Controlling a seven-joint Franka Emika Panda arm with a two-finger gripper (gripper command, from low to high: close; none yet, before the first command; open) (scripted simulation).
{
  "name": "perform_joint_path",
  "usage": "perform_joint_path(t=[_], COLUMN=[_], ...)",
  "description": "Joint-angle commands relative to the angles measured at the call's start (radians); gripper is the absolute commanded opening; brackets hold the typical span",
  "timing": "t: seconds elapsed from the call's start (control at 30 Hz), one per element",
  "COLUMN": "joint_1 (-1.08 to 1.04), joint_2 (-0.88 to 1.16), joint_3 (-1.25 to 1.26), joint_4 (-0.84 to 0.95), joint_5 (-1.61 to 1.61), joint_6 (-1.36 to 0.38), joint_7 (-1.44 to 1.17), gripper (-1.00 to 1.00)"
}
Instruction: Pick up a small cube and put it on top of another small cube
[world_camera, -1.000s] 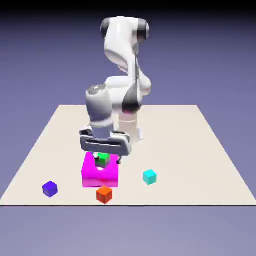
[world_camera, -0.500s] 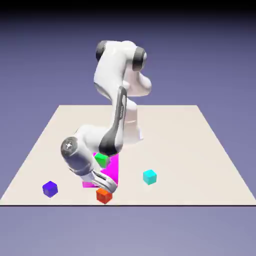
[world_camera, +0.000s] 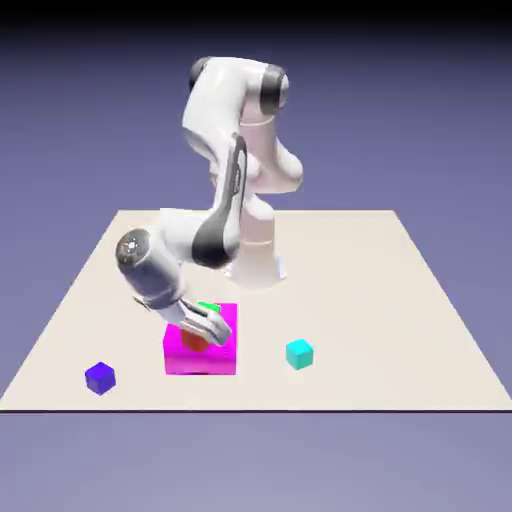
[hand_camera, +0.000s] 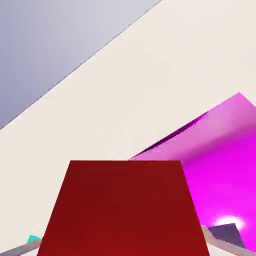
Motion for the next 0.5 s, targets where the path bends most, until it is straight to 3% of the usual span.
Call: perform_joint_path(t=[0.0, 0.23, 0.4, 0.43, 0.47], joint_1=[-0.012, -0.077, -0.069, -0.069, -0.069], joint_2=[-0.036, -0.23, -0.181, -0.181, -0.181], joint_3=[0.008, 0.05, 0.06, 0.06, 0.06], joint_4=[-0.023, -0.149, -0.278, -0.278, -0.278], joint_5=[-0.017, -0.09, -0.068, -0.068, -0.068], joint_6=[-0.011, -0.069, 0.108, 0.108, 0.108], joint_7=[0.003, 0.014, -0.003, -0.003, -0.003], gripper=[-1.0, -1.0, -1.0, 1.0, 1.0])
